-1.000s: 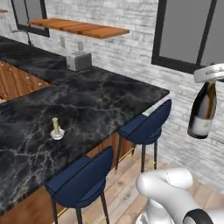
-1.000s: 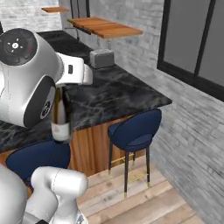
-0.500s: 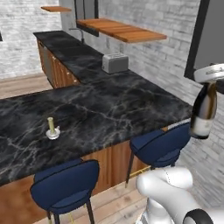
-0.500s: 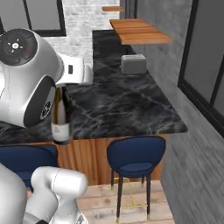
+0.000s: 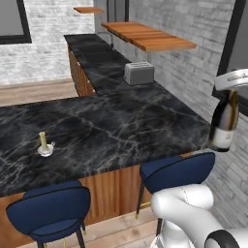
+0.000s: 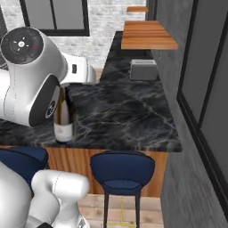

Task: Get the candle and the wine from the cabinet and move them to the dining counter.

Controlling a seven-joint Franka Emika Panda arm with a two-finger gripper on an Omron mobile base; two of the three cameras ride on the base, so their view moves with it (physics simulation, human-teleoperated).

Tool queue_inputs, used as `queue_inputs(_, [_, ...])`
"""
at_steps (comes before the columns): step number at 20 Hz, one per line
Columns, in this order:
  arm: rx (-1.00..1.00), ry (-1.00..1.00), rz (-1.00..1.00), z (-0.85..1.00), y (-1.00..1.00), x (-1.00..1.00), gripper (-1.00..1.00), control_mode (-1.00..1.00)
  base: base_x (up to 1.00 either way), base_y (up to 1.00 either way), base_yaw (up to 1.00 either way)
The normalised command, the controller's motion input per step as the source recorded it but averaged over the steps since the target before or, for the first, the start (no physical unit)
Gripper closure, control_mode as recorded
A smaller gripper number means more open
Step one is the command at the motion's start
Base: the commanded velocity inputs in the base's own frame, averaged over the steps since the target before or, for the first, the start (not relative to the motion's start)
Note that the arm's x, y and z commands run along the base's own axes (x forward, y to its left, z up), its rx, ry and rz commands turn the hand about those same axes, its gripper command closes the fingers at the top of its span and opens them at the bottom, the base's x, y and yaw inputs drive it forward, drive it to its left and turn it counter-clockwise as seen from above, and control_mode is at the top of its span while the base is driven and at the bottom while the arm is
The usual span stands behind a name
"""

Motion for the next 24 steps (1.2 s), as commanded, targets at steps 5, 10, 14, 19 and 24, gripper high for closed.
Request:
queue_inputs(5, [0.00,0.00,0.00,0.00,0.00,0.00,1.00,1.00,0.56,-0.37,0.32])
queue_inputs(10, [0.00,0.00,0.00,0.00,0.00,0.00,1.00,1.00,0.37,-0.21,0.28])
queue_inputs(14, [0.00,0.00,0.00,0.00,0.00,0.00,1.00,1.00,0.37,-0.01,0.21])
queue_inputs(19, [0.00,0.00,0.00,0.00,0.00,0.00,1.00,1.00,0.33,-0.10,0.20])
queue_inputs(24, [0.01,0.00,0.05,-0.09,-0.17,0.31,1.00,-1.00,0.24,-0.16,0.09])
